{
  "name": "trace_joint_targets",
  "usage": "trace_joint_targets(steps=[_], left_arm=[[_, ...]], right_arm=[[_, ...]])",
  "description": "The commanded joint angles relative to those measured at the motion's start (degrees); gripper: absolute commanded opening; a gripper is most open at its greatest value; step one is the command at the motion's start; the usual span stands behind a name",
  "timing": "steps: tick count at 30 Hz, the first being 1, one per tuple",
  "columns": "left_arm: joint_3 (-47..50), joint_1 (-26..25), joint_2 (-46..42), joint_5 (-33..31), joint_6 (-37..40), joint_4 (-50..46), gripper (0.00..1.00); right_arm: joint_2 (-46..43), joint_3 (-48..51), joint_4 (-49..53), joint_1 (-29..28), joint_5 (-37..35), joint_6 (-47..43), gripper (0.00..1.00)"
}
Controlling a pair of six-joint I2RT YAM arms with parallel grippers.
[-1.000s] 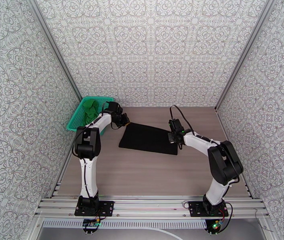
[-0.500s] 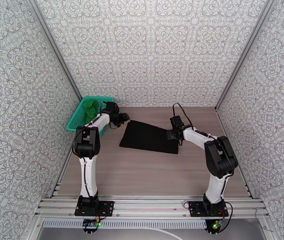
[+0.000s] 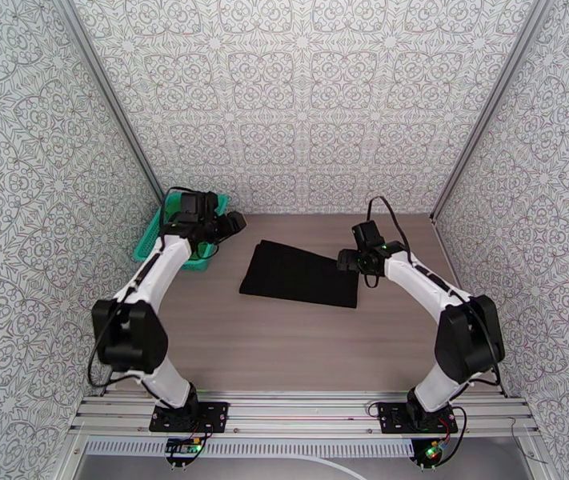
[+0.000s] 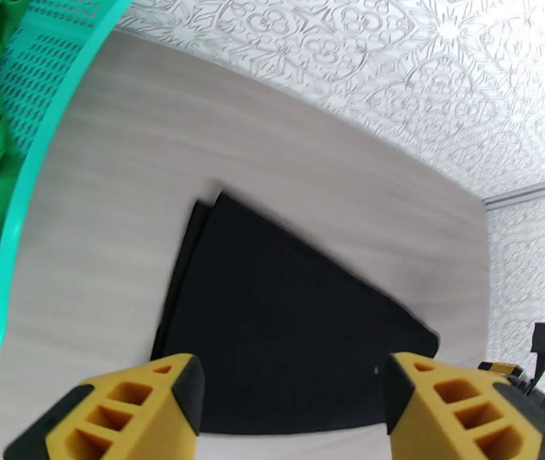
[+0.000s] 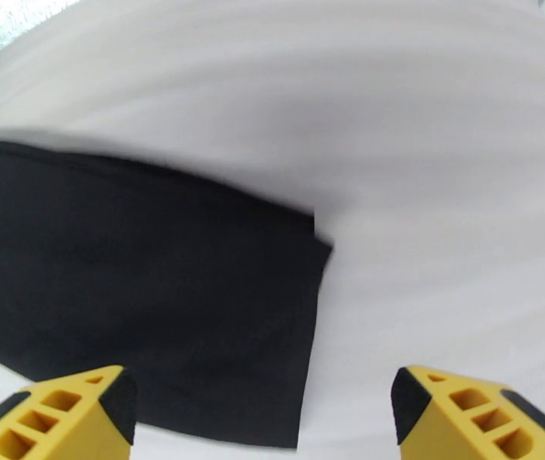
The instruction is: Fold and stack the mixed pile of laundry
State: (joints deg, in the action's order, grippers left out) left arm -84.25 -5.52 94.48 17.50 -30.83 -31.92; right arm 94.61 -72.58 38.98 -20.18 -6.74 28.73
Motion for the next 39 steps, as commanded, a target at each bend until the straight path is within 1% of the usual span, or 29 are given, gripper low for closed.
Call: trace_joint_targets(steps=[1,4,8,15,21,24,27,32,34,35,39], left_arm=[[4.84,-2.31,0.24,-5.69,2.20,-4.31,0.63],[7.86,-3.26,0.17,-5.10,1.18,-1.85,0.61],[9.84,-3.96,1.21,-4.44,0.59,0.09,0.60],[10.91,-4.24,1.97,-3.72,0.59,1.21,0.59],[10.15,-4.24,2.61,-3.62,0.85,0.85,0.59],[9.76,-4.11,2.73,-3.61,1.03,0.54,0.59],[9.76,-3.90,2.49,-1.96,0.99,0.39,0.59],[9.46,-3.80,2.21,-1.76,1.03,-0.23,0.59],[9.29,-3.88,1.88,-1.70,1.03,-0.68,0.59],[9.28,-3.96,1.68,-1.68,1.03,-0.88,0.59],[8.85,-4.81,0.72,-1.57,1.37,-2.18,0.59]], right_arm=[[-0.84,4.31,1.60,0.70,2.28,5.08,0.92],[1.03,5.42,-0.82,1.18,4.28,6.03,0.89],[5.93,3.75,-2.62,1.20,5.25,6.41,0.81],[12.72,0.45,-3.91,1.29,4.67,6.95,0.72],[18.11,-0.77,-5.25,1.29,6.42,7.87,0.62],[20.09,-0.75,-5.67,1.29,7.43,8.55,0.53],[21.50,-0.38,-6.01,1.20,8.15,9.44,0.36],[23.37,0.23,-5.94,0.94,8.25,9.84,0.15],[23.52,0.64,-5.92,0.94,7.71,9.79,0.02],[23.22,1.04,-5.85,0.86,7.19,9.84,0.00],[20.56,1.86,-4.54,0.94,3.93,8.70,0.00]])
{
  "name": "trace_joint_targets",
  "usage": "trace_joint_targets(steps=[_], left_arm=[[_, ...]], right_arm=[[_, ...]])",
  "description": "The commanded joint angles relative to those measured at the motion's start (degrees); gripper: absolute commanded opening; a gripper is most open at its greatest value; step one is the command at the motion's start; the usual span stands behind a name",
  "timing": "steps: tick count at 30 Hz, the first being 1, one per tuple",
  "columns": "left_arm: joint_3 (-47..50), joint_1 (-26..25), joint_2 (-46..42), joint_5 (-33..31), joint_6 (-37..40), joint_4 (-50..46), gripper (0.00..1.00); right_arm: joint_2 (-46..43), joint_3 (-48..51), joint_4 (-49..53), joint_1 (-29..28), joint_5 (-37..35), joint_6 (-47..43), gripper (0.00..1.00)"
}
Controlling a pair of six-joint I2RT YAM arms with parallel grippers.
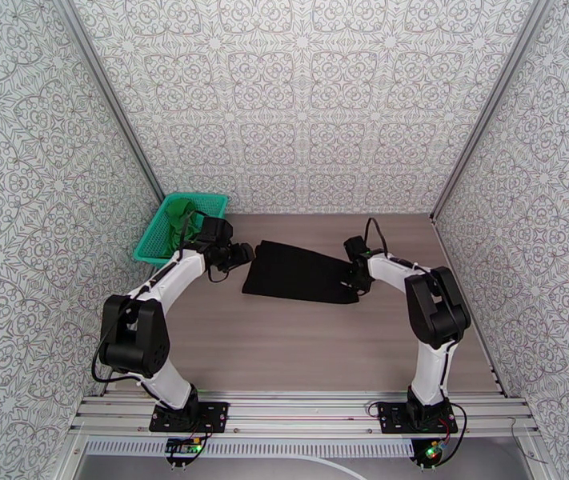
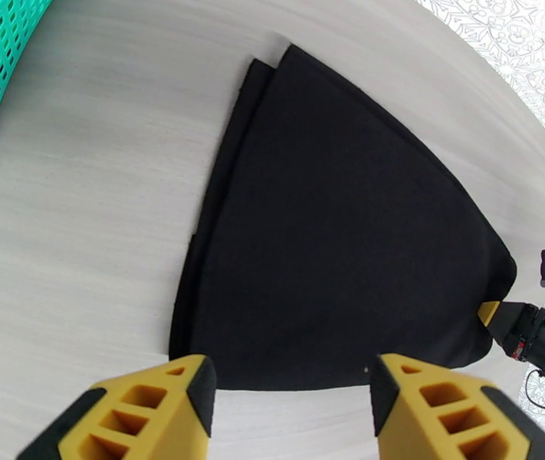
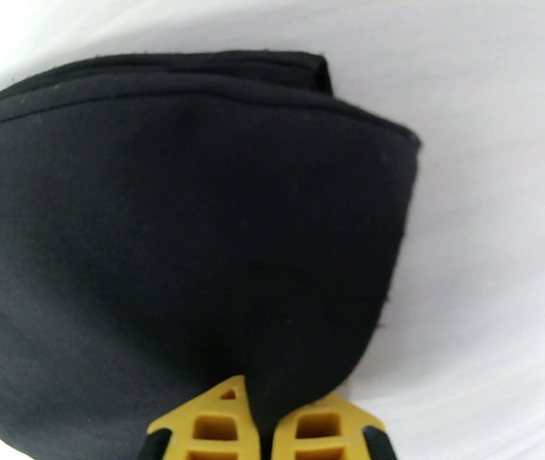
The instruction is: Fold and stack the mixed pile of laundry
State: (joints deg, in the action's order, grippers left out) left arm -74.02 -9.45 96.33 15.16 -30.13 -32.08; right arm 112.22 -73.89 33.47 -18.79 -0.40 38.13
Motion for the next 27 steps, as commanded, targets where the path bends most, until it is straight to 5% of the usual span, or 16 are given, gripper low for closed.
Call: trace_joint_targets(steps=[1,13,23,27], left_arm=[[-1.60,-1.29,-1.28,0.75,0.88,-2.64,0.59],[-1.63,-11.86,-0.78,2.23,0.22,-3.99,0.55],[-6.97,-22.36,6.77,7.55,-5.19,0.96,0.18],[-10.06,-25.21,10.80,9.13,-7.81,3.53,0.12]], right_arm=[[1.77,3.04,2.09,-0.45,-3.50,-1.40,0.00],[-15.33,-0.72,17.69,-0.02,-21.42,-12.04,0.00],[-21.82,-0.35,20.09,-0.02,-31.16,-21.06,0.00],[-22.31,-0.68,19.54,-0.02,-30.76,-23.32,0.00]])
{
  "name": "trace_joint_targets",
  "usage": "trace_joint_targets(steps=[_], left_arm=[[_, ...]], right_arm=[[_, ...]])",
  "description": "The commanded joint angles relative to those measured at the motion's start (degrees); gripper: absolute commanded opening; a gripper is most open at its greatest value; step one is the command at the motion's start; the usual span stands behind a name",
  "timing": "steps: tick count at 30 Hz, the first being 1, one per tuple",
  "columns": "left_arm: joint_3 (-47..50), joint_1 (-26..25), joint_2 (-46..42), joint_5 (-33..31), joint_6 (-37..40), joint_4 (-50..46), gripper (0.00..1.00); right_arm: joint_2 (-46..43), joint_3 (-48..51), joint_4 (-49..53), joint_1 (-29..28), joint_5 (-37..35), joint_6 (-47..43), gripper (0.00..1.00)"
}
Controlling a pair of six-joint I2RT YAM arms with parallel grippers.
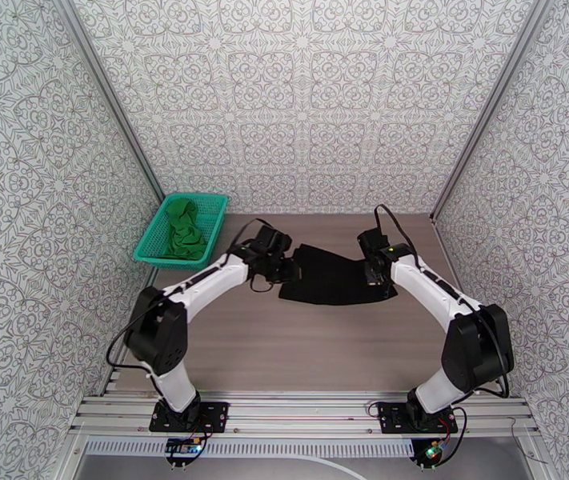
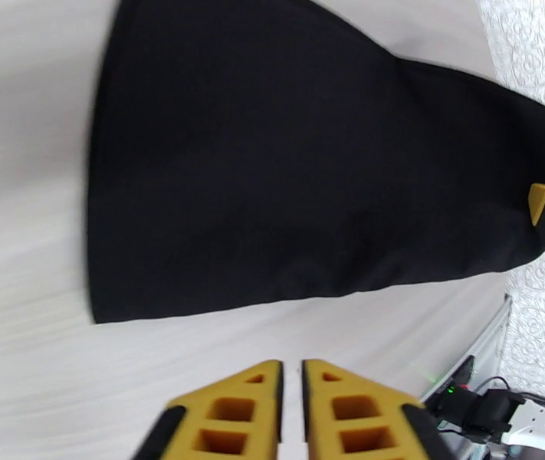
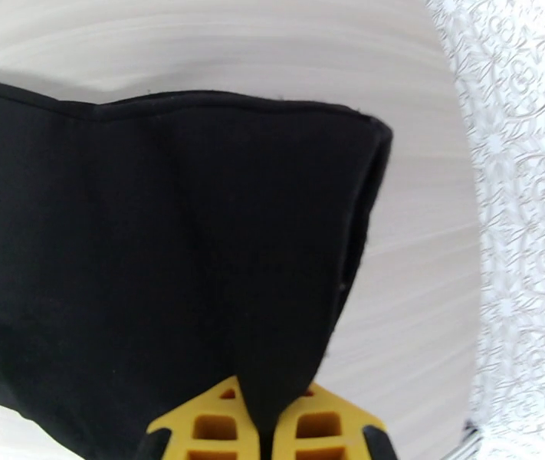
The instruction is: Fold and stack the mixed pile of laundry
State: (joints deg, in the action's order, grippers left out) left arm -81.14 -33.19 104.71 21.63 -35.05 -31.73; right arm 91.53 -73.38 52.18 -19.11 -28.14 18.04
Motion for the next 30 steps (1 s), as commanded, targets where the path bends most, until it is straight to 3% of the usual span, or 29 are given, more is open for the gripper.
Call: trace_joint_targets(steps=[1,6,11,21,30], left_arm=[[-3.87,-2.37,3.36,3.44,-3.91,4.39,0.11],[-8.25,-7.12,8.85,8.16,-8.93,10.13,0.06],[-11.04,-10.05,14.96,7.00,-9.95,9.98,0.03],[-12.68,-13.45,24.89,7.08,-9.73,10.11,0.03],[-14.19,-13.11,27.05,7.76,-9.60,11.60,0.02]], right_arm=[[-1.61,-0.70,0.20,0.31,-2.44,-3.39,0.00],[-0.33,1.53,-2.43,0.31,-0.05,-2.21,0.00],[0.60,2.08,-3.23,0.31,1.53,-1.34,0.00],[-1.09,1.17,-3.37,0.31,4.49,-0.45,0.00],[-1.67,-3.46,-1.28,0.31,6.58,-3.38,0.00]])
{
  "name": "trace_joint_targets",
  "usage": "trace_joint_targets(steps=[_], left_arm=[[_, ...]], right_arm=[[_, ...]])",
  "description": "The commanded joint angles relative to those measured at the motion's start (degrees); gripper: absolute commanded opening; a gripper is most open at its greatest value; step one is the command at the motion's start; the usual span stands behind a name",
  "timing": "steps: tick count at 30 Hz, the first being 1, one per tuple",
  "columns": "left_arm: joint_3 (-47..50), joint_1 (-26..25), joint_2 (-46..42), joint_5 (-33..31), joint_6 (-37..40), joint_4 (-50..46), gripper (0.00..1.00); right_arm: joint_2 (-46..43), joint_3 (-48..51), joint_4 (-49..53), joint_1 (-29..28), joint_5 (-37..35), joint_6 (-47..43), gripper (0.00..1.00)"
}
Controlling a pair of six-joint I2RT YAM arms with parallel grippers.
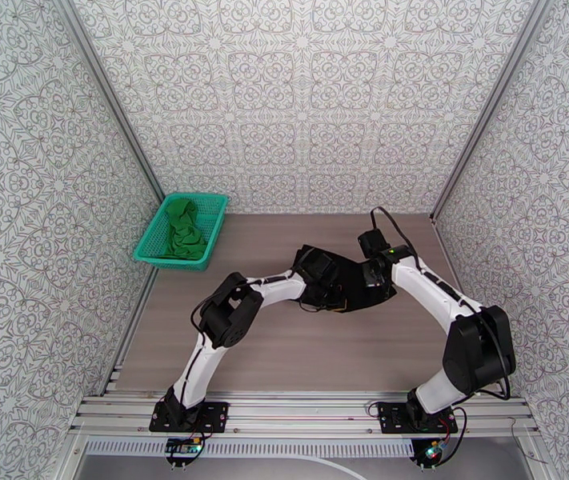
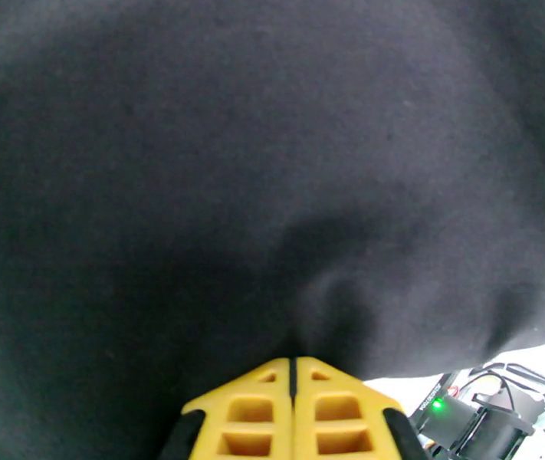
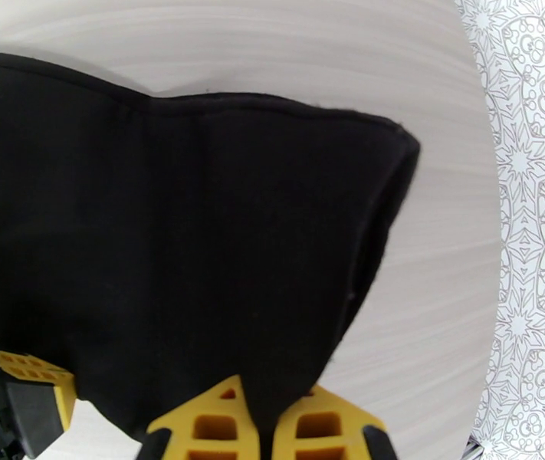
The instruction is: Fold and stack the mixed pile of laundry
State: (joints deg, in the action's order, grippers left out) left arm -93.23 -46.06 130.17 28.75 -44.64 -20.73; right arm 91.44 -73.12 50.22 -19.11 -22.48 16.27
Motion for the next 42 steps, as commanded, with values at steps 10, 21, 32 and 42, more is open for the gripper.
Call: trace_joint_targets(steps=[10,21,32,42], left_arm=[[-9.54,3.27,-7.79,-3.07,7.33,-7.68,0.38],[7.23,16.74,-19.69,-11.33,12.95,-12.75,0.38],[6.38,20.84,-7.96,-13.30,16.90,-11.77,0.35],[11.04,20.25,-7.42,-8.85,15.00,-5.96,0.31]], right_arm=[[2.98,-12.73,5.67,0.35,9.17,-6.84,0.00],[5.96,-14.76,7.52,0.31,11.48,-6.22,0.00],[11.13,-20.27,10.31,-0.66,13.13,-2.81,0.00],[17.08,-27.10,11.22,-3.50,17.62,1.05,0.00]])
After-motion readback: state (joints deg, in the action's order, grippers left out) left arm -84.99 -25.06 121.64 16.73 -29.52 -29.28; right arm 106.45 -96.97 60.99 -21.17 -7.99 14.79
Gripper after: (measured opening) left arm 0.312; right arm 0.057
